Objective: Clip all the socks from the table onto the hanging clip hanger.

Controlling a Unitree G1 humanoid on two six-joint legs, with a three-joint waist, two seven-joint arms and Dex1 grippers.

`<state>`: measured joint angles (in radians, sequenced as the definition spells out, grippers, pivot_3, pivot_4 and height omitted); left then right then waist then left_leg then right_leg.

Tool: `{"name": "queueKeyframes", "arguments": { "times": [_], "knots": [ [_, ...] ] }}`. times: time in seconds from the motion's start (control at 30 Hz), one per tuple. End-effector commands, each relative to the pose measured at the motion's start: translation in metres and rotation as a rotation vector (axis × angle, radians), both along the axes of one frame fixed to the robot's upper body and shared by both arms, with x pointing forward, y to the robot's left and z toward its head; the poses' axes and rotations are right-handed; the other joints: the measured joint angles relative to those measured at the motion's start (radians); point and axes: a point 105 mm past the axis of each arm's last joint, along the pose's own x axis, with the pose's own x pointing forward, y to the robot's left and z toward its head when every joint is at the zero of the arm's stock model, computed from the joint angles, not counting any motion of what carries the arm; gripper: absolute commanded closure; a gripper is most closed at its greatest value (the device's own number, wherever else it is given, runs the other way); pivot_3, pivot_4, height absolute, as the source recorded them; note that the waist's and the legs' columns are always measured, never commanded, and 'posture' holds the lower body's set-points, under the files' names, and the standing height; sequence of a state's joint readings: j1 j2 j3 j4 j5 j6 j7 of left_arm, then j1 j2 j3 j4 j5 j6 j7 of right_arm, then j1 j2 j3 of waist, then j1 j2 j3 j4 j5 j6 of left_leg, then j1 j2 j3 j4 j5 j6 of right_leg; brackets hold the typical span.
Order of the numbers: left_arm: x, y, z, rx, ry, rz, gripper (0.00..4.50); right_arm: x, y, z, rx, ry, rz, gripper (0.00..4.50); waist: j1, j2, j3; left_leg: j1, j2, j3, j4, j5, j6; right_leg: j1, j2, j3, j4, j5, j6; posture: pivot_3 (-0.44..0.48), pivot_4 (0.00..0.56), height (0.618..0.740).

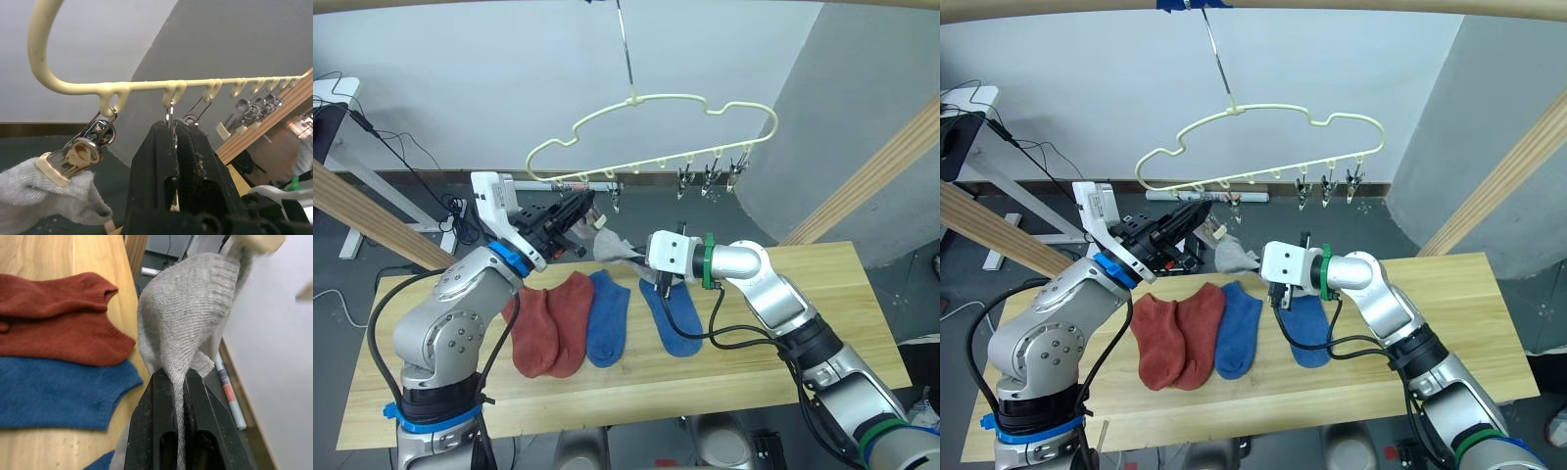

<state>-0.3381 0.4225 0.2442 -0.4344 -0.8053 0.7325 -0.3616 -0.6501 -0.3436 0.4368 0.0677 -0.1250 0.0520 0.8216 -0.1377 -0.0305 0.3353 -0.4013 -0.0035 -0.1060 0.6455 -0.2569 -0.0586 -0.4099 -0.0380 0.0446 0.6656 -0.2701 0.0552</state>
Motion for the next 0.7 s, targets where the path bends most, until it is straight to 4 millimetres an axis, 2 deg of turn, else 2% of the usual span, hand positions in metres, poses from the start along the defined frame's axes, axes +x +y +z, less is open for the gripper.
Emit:
{"name": "queueKeyframes", "arguments": {
  "times": [0.03, 0.63, 0.7],
  "knots": [
    [-0.007, -0.002, 0.008, 0.008, -0.042, -0.014, 4.5, -0.002, 0.006, 0.014, 0.037, -0.055, 0.031, 4.49, 0.0, 0.0, 0.0, 0.0, 0.0, 0.0, 0.0, 0.0, 0.0, 0.0, 0.0, 0.0, 0.0, 0.0, 0.0, -0.213, 0.351, 0.733],
    [-0.008, 0.002, 0.005, -0.002, -0.036, -0.006, 4.5, 0.003, 0.019, 0.027, 0.091, -0.089, 0.035, 4.49, 0.0, 0.0, 0.0, 0.0, 0.0, 0.0, 0.0, 0.0, 0.0, 0.0, 0.0, 0.0, 0.0, 0.0, 0.0, -0.212, 0.35, 0.733],
    [-0.007, 0.005, 0.004, 0.007, -0.039, 0.005, 3.86, 0.002, 0.02, 0.027, 0.101, -0.076, 0.039, 4.5, -0.001, 0.0, 0.0, 0.0, 0.001, 0.0, 0.0, 0.0, 0.0, 0.0, 0.0, 0.0, 0.0, 0.0, 0.0, -0.212, 0.35, 0.733]
  ]
}}
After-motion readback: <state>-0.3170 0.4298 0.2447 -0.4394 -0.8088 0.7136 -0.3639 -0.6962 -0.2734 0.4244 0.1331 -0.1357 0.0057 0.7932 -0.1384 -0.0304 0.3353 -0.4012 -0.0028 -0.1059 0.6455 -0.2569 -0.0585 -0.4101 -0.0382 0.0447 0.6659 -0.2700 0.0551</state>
